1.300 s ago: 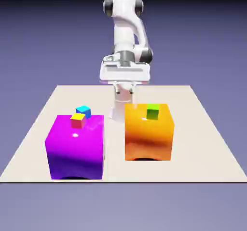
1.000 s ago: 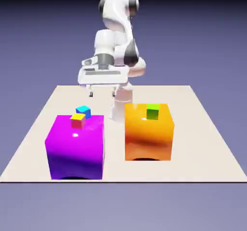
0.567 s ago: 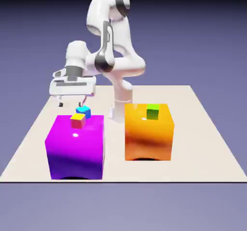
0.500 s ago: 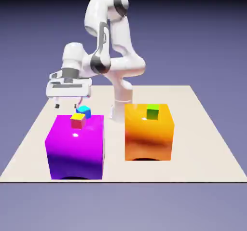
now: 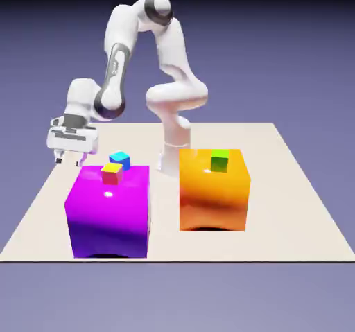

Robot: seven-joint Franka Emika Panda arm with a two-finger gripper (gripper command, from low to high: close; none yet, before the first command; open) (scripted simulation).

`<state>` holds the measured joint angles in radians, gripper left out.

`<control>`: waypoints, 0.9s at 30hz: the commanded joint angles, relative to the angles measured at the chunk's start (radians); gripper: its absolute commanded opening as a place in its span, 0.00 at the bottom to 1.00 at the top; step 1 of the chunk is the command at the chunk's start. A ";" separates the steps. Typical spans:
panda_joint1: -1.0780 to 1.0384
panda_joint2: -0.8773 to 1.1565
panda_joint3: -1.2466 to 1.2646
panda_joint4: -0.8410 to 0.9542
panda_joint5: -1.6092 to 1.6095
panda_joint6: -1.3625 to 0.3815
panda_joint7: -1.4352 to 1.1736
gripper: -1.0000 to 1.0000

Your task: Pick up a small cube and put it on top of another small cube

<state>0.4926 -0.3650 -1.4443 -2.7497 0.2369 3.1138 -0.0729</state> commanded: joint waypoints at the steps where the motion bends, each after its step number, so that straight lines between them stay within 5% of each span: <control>1: 0.033 -0.002 -0.038 -0.005 0.004 0.011 -0.051 0.50; 15: 0.414 -0.065 -0.484 -0.082 -0.137 0.073 -0.380 0.50; 27: 0.849 -0.248 -0.874 0.020 -0.086 0.251 -0.454 0.50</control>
<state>1.3414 -0.6134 -2.3186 -2.7299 0.1507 3.3652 -0.5273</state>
